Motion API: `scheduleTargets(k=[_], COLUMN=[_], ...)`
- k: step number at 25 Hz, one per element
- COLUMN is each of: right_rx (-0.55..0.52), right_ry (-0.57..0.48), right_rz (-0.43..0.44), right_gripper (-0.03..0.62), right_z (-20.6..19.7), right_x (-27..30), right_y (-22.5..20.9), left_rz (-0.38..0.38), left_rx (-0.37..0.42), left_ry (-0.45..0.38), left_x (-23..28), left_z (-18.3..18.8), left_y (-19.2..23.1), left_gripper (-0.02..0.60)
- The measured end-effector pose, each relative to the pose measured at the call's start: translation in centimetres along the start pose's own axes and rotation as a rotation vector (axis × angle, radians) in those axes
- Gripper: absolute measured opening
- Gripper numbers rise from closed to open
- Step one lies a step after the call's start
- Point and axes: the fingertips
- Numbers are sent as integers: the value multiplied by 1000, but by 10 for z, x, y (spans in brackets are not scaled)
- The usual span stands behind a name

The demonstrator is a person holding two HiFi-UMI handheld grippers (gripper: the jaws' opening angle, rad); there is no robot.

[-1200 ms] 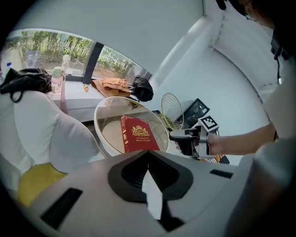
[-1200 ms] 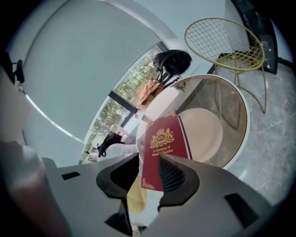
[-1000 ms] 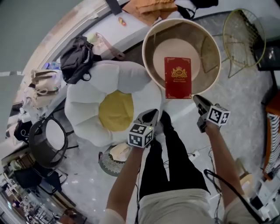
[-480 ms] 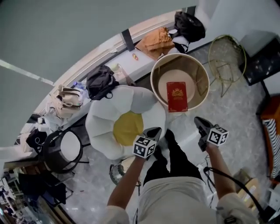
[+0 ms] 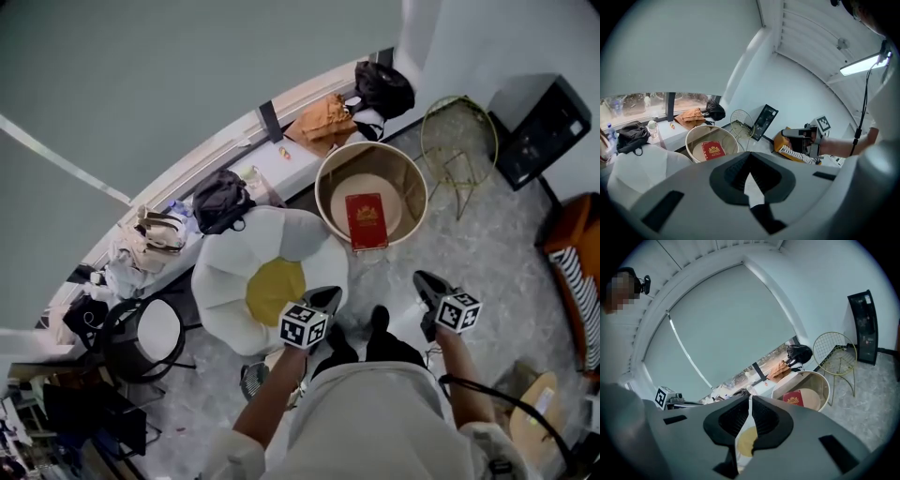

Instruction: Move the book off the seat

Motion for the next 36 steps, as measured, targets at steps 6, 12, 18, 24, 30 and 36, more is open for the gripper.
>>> scheduleTargets(k=[6,12,18,24,30,36], right_rx=[-44,-86,-95,-96,-104,-104], right_ry=[-24,-23,-19,-1,1,3], right_rz=[16,53,81,87,110,124], right_gripper=[47,44,44,44,44,44], right_z=[18,35,41,45,47,55], right_x=[-25,-30,-33,-30,-26,-22], right_y=[12,26,24,23,24,17], left_rz=[1,31,44,55,59,70], left_rx=[-1,-20,-43,-51,-39,-41], left_ry=[-17,-52,-73,-84,-71,-72], left_x=[-5,-15,-10,-3,1,14], left_z=[11,27,33,41,41,46], left_y=[-16,-17,-25,-27,-30,-28], left_gripper=[2,2,2,2,2,2])
Point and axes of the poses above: the fingertips, and each gripper's own axes: x forward along the fingers, y to its left, z out of its top, and after that the axes turned 10 degrees about x, right-handed
